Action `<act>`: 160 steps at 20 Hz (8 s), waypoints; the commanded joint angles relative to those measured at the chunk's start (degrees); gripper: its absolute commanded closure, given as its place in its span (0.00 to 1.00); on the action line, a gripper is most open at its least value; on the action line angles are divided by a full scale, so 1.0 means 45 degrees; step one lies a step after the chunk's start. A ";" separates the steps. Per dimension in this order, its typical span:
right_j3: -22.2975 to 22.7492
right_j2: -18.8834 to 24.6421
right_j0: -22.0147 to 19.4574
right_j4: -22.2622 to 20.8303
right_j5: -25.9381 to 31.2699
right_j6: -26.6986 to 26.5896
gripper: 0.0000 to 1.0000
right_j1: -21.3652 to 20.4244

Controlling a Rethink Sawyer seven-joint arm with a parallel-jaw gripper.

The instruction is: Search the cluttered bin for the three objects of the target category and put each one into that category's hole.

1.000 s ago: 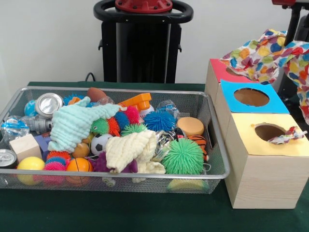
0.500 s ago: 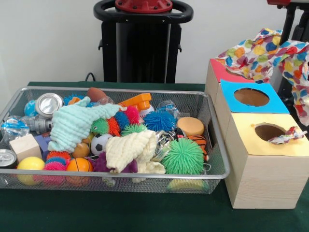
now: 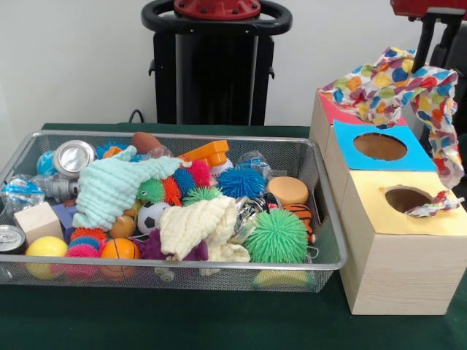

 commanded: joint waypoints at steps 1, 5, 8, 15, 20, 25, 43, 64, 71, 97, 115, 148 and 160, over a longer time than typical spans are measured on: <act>0.1665 0.0222 -0.0434 0.0020 0.0260 0.0028 1.00 0.0063; 0.1862 0.0180 -0.0522 -0.0083 0.0057 -0.0159 1.00 0.0015; 0.1978 0.0199 -0.0681 -0.0120 -0.0065 -0.0399 1.00 0.0000; 0.2407 0.0182 -0.0845 -0.0144 -0.0449 -0.0400 1.00 -0.0181; 0.2480 0.0302 -0.1056 -0.0187 -0.0630 -0.0516 1.00 -0.0084; 0.2402 0.0402 -0.1056 -0.0234 -0.0779 -0.0356 1.00 0.0083; 0.1987 0.0291 -0.0526 -0.0527 -0.1211 0.0423 1.00 0.0614; 0.0747 0.0028 -0.0303 -0.1063 -0.1387 0.0608 1.00 0.1781; 0.0457 -0.0149 -0.0025 -0.1274 -0.1468 0.0924 1.00 0.1990; -0.2102 -0.0721 0.1411 -0.0904 0.0226 0.2283 1.00 0.3051; -0.0695 -0.0909 0.0948 -0.0675 -0.1762 0.1413 1.00 0.3084; 0.0611 -0.0717 0.1005 -0.0410 -0.3648 0.1866 1.00 0.3426; 0.1340 -0.0529 0.0849 -0.0006 -0.4129 0.1583 1.00 0.3399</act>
